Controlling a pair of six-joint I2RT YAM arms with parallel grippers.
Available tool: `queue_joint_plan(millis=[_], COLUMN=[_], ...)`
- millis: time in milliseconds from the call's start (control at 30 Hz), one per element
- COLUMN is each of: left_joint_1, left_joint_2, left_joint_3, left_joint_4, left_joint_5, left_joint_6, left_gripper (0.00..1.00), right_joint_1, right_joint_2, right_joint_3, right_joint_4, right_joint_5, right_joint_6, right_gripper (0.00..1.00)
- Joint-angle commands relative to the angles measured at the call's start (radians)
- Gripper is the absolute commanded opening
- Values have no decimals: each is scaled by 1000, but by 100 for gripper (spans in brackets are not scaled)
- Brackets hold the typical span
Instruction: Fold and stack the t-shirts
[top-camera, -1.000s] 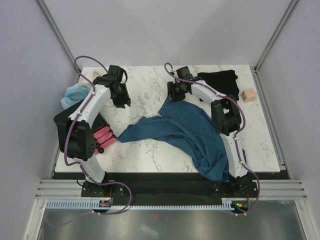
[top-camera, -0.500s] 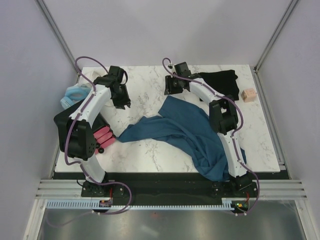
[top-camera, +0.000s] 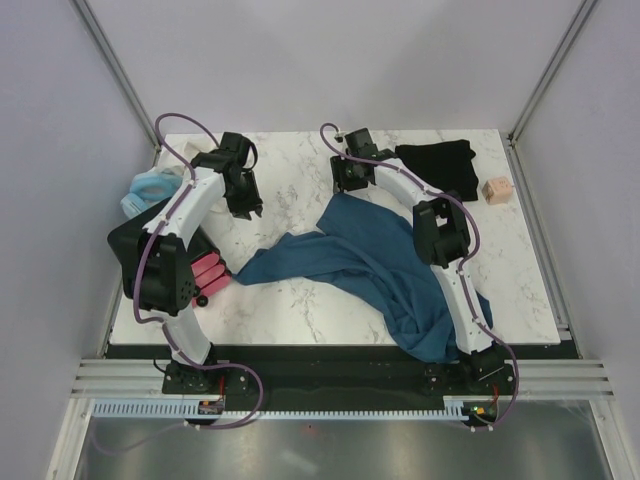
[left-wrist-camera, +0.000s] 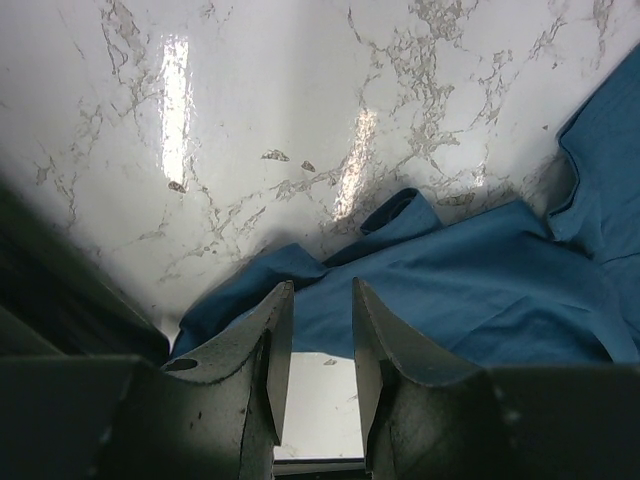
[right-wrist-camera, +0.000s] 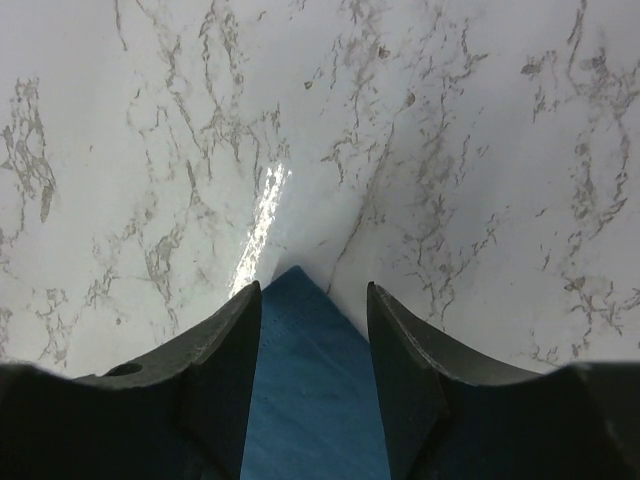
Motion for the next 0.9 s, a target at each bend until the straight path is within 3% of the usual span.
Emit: queue_joint_plan(millis=[0, 500, 800, 867], left_joint_1=[-4, -4, -2, -2], left_joint_2=[6, 20, 3, -6], left_joint_3=[41, 49, 24, 20], left_joint_4=[-2, -6, -5, -3], left_joint_5=[1, -5, -17, -22], left_joint_6=[36, 39, 42, 43], left_gripper=[37, 37, 36, 36], right_joint_1=[-5, 46, 75, 76], right_joint_2=[21, 2, 22, 27], right_joint_3=[-3, -74, -80, -80], right_joint_4=[-24, -91, -123, -133], right_joint_5=[10, -33, 27, 56], right_joint_6=[-10, -38, -44, -43], right_gripper=[54, 52, 45, 37])
